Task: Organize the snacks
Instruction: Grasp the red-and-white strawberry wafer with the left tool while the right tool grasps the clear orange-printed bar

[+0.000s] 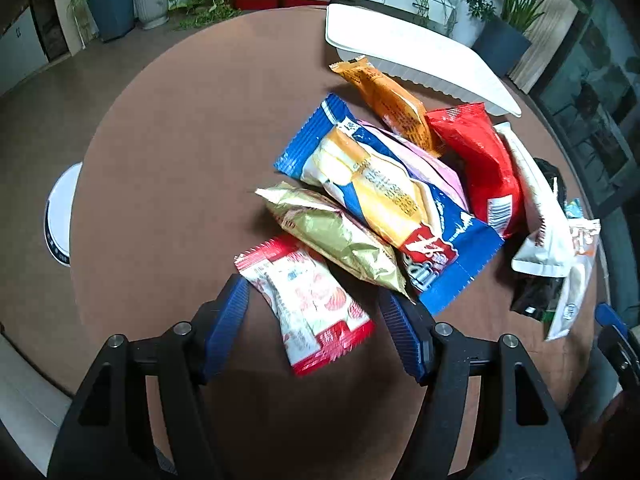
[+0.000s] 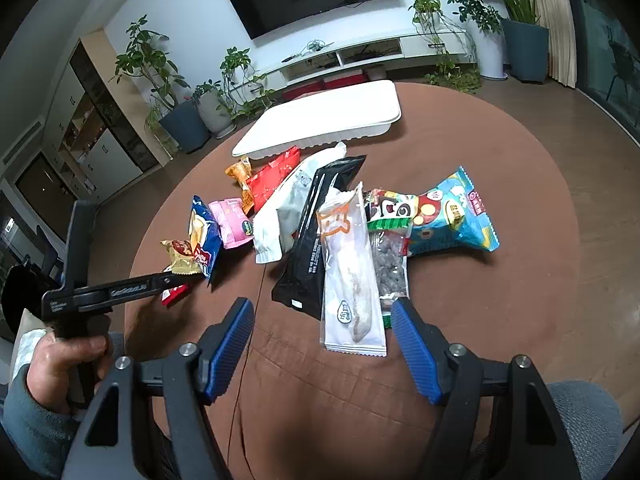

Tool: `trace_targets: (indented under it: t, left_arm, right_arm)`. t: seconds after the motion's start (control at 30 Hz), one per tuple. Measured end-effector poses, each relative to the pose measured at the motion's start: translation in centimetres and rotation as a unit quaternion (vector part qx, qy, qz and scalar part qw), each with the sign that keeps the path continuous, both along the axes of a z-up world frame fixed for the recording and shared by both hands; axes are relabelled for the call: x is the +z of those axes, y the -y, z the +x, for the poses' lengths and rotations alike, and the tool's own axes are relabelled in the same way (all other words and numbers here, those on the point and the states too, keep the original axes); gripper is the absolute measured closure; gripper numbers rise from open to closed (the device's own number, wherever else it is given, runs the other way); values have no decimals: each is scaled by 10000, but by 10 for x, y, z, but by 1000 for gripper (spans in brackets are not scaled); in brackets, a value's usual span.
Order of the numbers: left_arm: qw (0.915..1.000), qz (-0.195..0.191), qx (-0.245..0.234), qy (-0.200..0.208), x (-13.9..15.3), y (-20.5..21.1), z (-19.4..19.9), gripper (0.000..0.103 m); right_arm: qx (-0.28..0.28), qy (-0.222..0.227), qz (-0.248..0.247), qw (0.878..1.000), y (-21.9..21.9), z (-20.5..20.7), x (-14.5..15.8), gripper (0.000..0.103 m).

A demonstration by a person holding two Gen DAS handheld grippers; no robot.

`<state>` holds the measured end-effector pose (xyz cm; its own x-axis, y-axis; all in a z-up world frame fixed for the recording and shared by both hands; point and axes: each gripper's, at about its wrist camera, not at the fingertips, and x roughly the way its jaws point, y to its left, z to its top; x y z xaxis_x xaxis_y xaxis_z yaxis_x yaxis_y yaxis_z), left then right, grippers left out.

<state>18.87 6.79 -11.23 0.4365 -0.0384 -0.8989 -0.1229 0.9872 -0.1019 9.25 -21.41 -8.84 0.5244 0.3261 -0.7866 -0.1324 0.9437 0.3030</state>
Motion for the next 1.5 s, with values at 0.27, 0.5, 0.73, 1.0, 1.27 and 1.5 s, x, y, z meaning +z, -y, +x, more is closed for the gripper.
trace_targets:
  t: [0.27,0.5,0.73,1.0,1.27,1.5]
  left_arm:
    - [9999,-89,-64,91,1,-12,-8,60]
    - [9991,200,-337,137,-1,-3,-19,67]
    - [9989,31,-432,165,1,-10,-26,71]
    - [9979,-90,-613,197,2,-9,-43,72]
    - [9967,-413,-668,192,4,-9,-59,73]
    - [9957,-520,-740,216,3,-4,-67,73]
  right_arm:
    - [-10,-21,-98,9999,1,3,-5,28]
    - [-1,-6,-193,9998,-5,3,-6,28]
    - [-50,73,-339,9994,-5,3,-8,28]
    - [10,49,-412,9991,-6,14,-14,28]
    - [2,-35,-597,9982,-9,34,-20,41]
    - [76,-195,-598,9980,-9,43,-32,51]
